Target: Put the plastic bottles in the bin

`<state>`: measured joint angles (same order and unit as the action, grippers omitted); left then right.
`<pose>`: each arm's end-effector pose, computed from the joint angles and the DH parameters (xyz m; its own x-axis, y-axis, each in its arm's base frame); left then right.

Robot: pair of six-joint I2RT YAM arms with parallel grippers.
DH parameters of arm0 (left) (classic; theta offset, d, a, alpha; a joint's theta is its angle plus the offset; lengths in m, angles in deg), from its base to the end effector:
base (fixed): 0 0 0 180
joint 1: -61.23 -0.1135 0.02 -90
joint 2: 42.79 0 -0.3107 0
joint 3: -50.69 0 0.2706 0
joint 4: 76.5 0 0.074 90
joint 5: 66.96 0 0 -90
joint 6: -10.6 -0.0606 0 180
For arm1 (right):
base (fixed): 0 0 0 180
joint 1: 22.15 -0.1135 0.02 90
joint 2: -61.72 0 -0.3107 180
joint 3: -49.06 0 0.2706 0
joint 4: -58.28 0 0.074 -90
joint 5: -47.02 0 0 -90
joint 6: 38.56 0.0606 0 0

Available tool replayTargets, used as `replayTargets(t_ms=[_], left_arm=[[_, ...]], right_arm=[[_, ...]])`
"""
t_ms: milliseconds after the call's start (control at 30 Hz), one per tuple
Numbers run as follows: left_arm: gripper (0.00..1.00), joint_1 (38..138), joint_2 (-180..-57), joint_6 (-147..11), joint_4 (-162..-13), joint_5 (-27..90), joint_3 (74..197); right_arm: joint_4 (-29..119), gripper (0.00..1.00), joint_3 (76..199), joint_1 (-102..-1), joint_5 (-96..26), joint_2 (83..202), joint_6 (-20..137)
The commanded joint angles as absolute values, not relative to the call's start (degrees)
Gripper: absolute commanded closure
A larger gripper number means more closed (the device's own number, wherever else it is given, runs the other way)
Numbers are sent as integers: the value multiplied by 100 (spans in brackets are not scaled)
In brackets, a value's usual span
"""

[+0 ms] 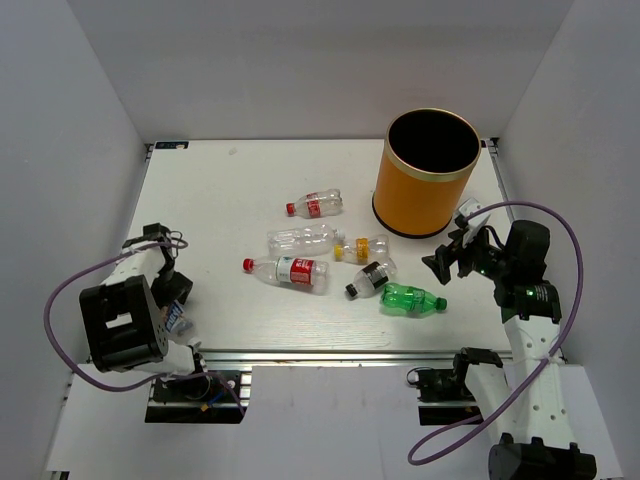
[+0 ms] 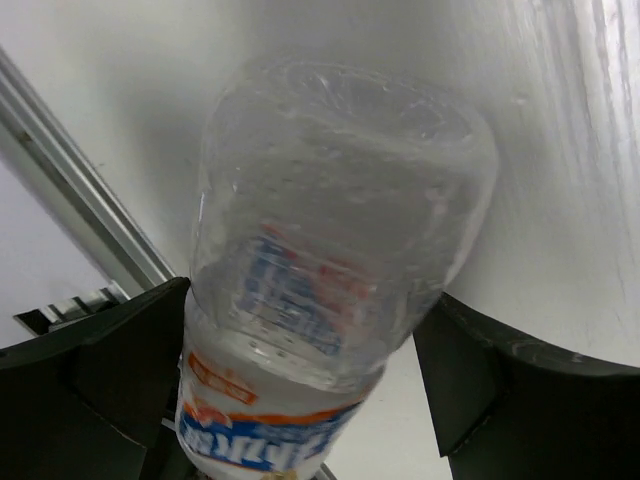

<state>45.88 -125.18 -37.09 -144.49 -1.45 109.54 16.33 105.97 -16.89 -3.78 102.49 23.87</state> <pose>0.2089 0.0834 0.1843 -0.5579 -0.7884 -0.2592 -0.8192 0.4730 0.3244 0.1564 0.0241 0.3390 -0.1550 -0.3459 -0.9254 -0.6399 0.7488 -0.1727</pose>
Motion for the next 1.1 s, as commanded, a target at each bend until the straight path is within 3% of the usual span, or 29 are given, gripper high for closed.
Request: replayTargets(t_ms=[0,100,200,233,300,333,433,533,633,733,833,1067], left_arm=[[1,4559,-12488,-3827,-14003,308,10894],[5,4559,-12488,-3888,-13889,431,10832],[27,4559,-12304,-4002,-13696,642,10772],[42,4559,-12225,-4168,-13599,878,10771],[54,4559,-11989,-4327,-13397,1072,10771],[69,4646,-11900,-4423,-13335,1169,10832],[100,4699,-11480,-5108,-13072,2222,11051],[100,4761,-11048,-5566,-12817,3242,11420],[100,4831,-10538,-5926,-12597,4305,11930],[100,4954,-10344,-6077,-12298,5667,12519],[100,5156,-10292,-5535,-11342,7116,12880],[100,5867,-10711,-4048,-8426,7455,13267]], right_arm=[[1647,10,10652,-1661,-281,10162,2358],[1647,10,10634,-1661,-255,10171,2358],[1638,10,10634,-1661,-254,10153,2340],[1638,10,10634,-1661,-237,10162,2340],[1612,10,10634,-1652,-211,10136,2314],[1603,10,10626,-1661,-211,10127,2305],[1559,20,10626,-1661,-123,10135,2253],[1436,40,10599,-1661,53,10127,2069],[1410,49,10520,-1670,202,10109,1831],[1357,47,10468,-1678,246,10092,1507],[1339,38,10459,-1678,238,10048,1426],[1479,38,10467,-1678,36,10135,1575]])
